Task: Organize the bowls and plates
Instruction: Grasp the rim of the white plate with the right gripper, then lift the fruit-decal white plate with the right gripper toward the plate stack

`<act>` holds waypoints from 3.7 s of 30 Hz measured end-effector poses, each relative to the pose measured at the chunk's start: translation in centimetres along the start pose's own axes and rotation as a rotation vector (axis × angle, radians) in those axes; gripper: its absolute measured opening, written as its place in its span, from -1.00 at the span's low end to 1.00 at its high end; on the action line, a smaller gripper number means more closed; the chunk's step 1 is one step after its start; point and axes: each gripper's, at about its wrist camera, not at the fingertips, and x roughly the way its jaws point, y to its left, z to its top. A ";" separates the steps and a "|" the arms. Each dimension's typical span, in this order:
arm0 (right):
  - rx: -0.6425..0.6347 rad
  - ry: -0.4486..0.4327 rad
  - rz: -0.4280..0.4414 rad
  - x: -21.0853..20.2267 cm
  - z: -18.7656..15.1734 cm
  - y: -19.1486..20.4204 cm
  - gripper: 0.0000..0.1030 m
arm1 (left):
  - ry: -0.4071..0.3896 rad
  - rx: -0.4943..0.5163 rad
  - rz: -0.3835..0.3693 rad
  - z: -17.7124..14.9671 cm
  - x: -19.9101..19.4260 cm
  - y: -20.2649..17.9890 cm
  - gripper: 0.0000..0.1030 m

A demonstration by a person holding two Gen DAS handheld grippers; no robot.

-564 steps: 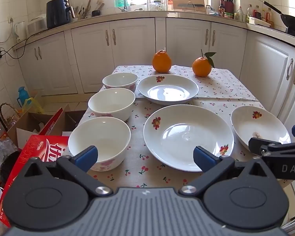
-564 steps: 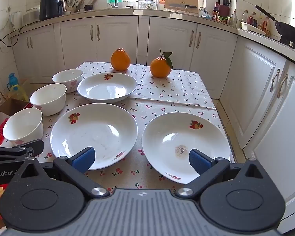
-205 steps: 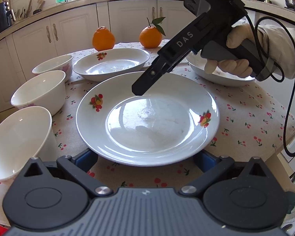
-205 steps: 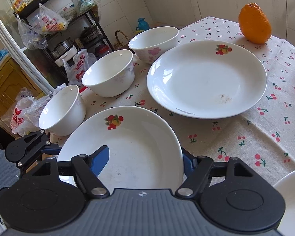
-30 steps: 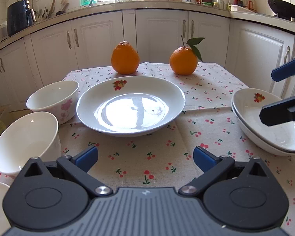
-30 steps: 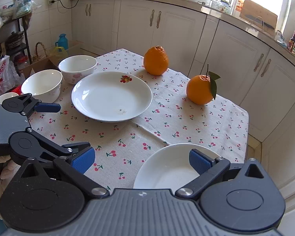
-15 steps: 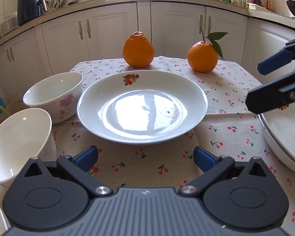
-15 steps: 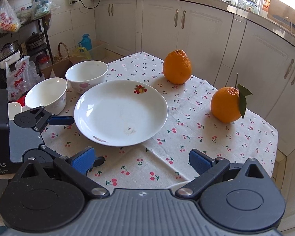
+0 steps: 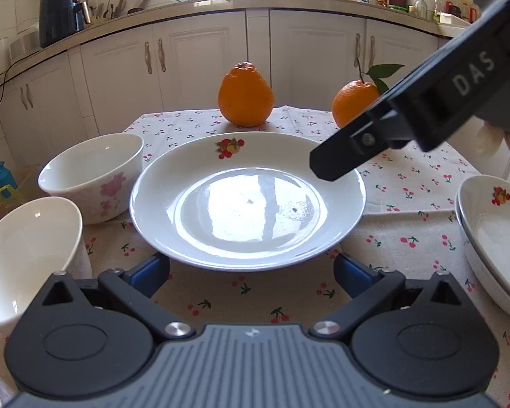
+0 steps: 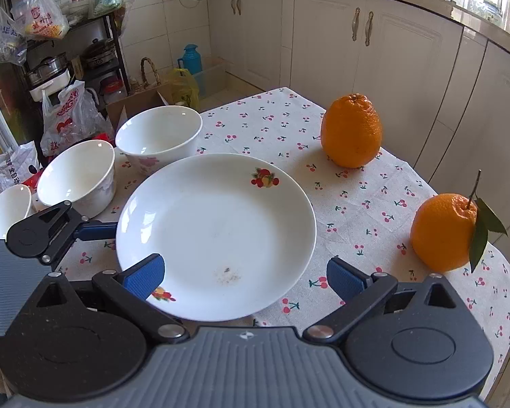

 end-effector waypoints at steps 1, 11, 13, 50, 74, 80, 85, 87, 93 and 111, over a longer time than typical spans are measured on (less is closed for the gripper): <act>-0.003 0.006 0.006 0.4 0.3 -0.2 0.99 | 0.001 -0.012 0.006 -0.1 -0.1 0.0 0.97; -0.023 0.037 0.102 4.0 3.0 -2.4 0.95 | 0.006 -0.060 0.006 0.2 0.3 0.0 0.95; -0.023 0.044 0.117 4.9 3.6 -2.8 0.92 | 0.008 -0.062 0.002 0.3 0.5 0.1 0.95; 0.123 0.114 0.344 8.5 4.1 -6.8 0.52 | 0.025 0.066 -0.048 0.2 -0.8 -0.5 0.96; 0.220 0.024 0.289 0.8 0.8 -6.0 0.52 | 0.016 0.171 -0.137 1.1 -5.0 -1.9 0.96; 0.242 0.001 0.253 -1.6 -0.6 -6.0 0.52 | -0.005 0.207 -0.165 1.3 -6.2 -2.8 0.96; 0.265 -0.016 0.228 -3.3 -2.1 -6.0 0.52 | -0.013 0.231 -0.190 1.4 -6.9 -3.6 0.96; 0.274 -0.021 0.220 -4.0 -2.7 -6.0 0.52 | -0.019 0.245 -0.197 1.4 -7.1 -3.9 0.96; 0.302 -0.036 0.193 -5.7 -4.3 -6.0 0.52 | -0.026 0.274 -0.226 1.2 -7.6 -5.0 0.96; 0.378 -0.075 0.124 -9.6 -9.0 -6.6 0.53 | -0.038 0.367 -0.302 0.7 -8.4 -7.8 0.96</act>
